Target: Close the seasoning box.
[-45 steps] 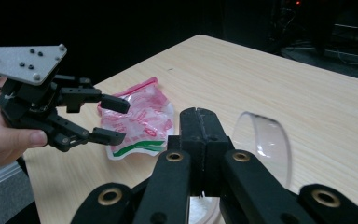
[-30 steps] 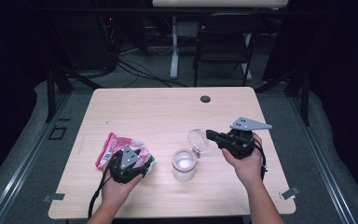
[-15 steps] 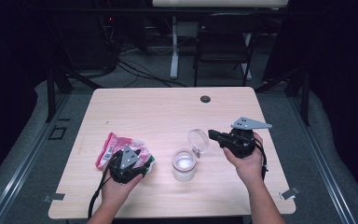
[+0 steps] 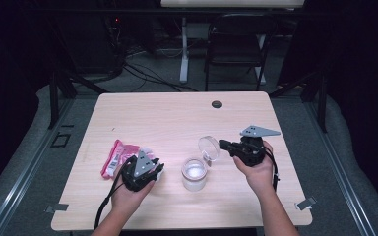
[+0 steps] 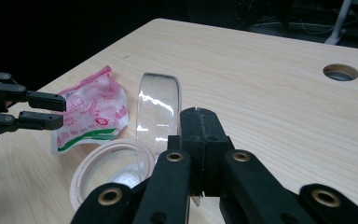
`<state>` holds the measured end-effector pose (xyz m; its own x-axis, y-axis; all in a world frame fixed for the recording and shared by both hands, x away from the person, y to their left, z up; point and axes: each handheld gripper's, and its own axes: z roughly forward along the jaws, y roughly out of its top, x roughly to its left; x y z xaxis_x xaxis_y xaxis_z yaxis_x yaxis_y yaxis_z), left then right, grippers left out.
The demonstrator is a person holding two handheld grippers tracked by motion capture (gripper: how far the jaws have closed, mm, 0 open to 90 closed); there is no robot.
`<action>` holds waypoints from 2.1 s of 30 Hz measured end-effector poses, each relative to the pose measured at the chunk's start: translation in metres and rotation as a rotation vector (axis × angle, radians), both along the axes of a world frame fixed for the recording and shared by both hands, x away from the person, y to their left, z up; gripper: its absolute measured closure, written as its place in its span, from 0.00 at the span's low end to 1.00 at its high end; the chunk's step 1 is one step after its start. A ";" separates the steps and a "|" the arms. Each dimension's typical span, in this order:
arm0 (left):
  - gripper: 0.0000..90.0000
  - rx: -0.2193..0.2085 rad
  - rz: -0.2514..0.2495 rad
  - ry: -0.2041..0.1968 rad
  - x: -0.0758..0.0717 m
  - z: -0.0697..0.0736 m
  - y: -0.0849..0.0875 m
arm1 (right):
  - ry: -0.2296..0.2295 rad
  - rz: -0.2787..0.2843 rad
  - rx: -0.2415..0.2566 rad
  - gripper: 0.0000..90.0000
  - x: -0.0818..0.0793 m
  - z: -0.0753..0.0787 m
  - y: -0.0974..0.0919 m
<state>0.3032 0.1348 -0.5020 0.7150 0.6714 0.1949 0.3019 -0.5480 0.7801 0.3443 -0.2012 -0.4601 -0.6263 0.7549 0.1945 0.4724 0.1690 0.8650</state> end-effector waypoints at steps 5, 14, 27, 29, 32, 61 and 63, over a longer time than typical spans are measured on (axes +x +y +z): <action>0.92 -0.007 -0.045 0.020 0.005 0.008 -0.014 | 0.007 0.000 0.004 1.00 0.001 -0.003 0.001; 0.98 -0.015 -0.089 0.031 0.015 0.021 -0.036 | 0.013 0.007 -0.001 1.00 0.003 -0.005 0.002; 1.00 -0.054 -0.165 0.042 0.030 0.044 -0.071 | 0.011 0.015 0.008 1.00 0.001 -0.004 0.004; 1.00 -0.053 -0.168 0.040 0.032 0.046 -0.075 | 0.009 0.022 0.011 1.00 0.000 -0.004 0.005; 1.00 -0.057 -0.171 0.045 0.033 0.047 -0.078 | 0.010 0.034 0.009 1.00 0.000 -0.004 0.008; 1.00 -0.050 -0.170 0.053 0.024 0.040 -0.071 | 0.012 0.116 -0.030 1.00 -0.006 -0.007 0.032; 1.00 -0.050 -0.170 0.055 0.023 0.039 -0.069 | 0.012 0.119 -0.028 1.00 -0.007 -0.008 0.033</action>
<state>0.3263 0.0655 -0.4632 0.8278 0.5476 0.1222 0.2507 -0.5559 0.7926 0.3376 -0.1678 -0.4679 -0.7093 0.6810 0.1818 0.4575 0.2486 0.8537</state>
